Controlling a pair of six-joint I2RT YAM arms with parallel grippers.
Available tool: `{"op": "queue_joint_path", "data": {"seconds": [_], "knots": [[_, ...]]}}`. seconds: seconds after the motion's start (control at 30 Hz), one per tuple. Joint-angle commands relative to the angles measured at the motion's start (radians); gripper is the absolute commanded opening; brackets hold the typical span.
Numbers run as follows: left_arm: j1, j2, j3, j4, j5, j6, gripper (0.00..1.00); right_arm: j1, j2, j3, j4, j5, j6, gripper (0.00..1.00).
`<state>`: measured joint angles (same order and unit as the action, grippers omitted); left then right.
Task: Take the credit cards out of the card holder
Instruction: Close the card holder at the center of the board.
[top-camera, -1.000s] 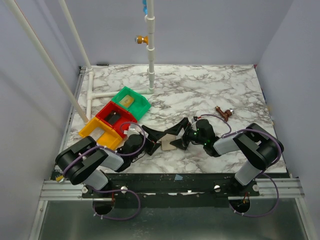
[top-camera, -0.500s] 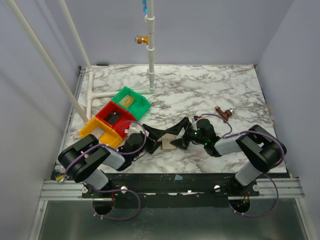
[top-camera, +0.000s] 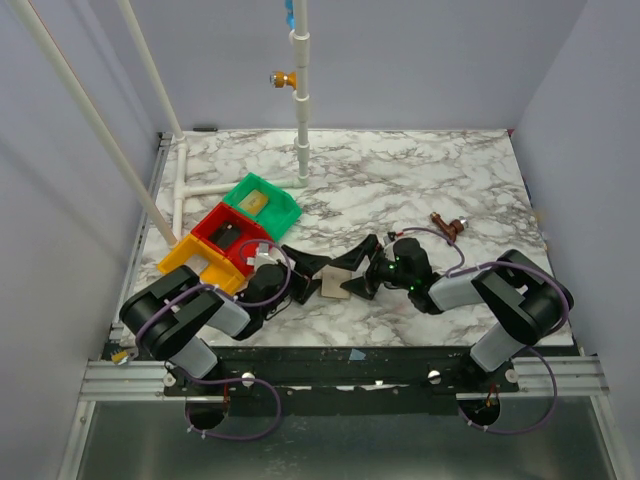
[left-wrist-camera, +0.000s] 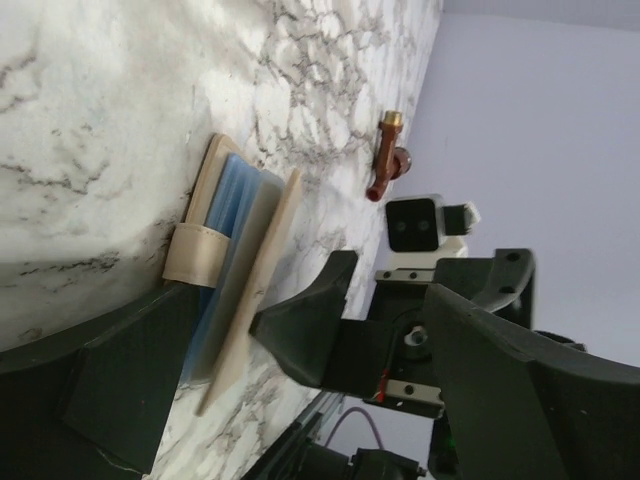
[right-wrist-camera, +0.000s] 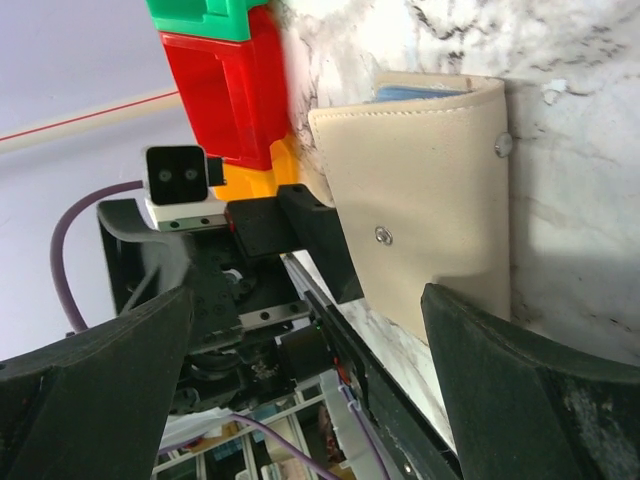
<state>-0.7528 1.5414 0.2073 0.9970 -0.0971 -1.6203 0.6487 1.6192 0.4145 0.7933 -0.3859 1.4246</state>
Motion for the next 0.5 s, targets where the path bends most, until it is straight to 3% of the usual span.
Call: {"op": "queue_joint_path", "data": {"seconds": [0.0,0.47], "knots": [[0.019,0.020,0.006,0.123,-0.043,-0.022,0.99,0.009,-0.010,-0.032,-0.029,0.001,-0.013,1.00],[0.029,0.069,-0.025,0.262,-0.039,-0.055,0.99,0.008,-0.005,-0.021,-0.032,0.007,-0.012,1.00]]}}
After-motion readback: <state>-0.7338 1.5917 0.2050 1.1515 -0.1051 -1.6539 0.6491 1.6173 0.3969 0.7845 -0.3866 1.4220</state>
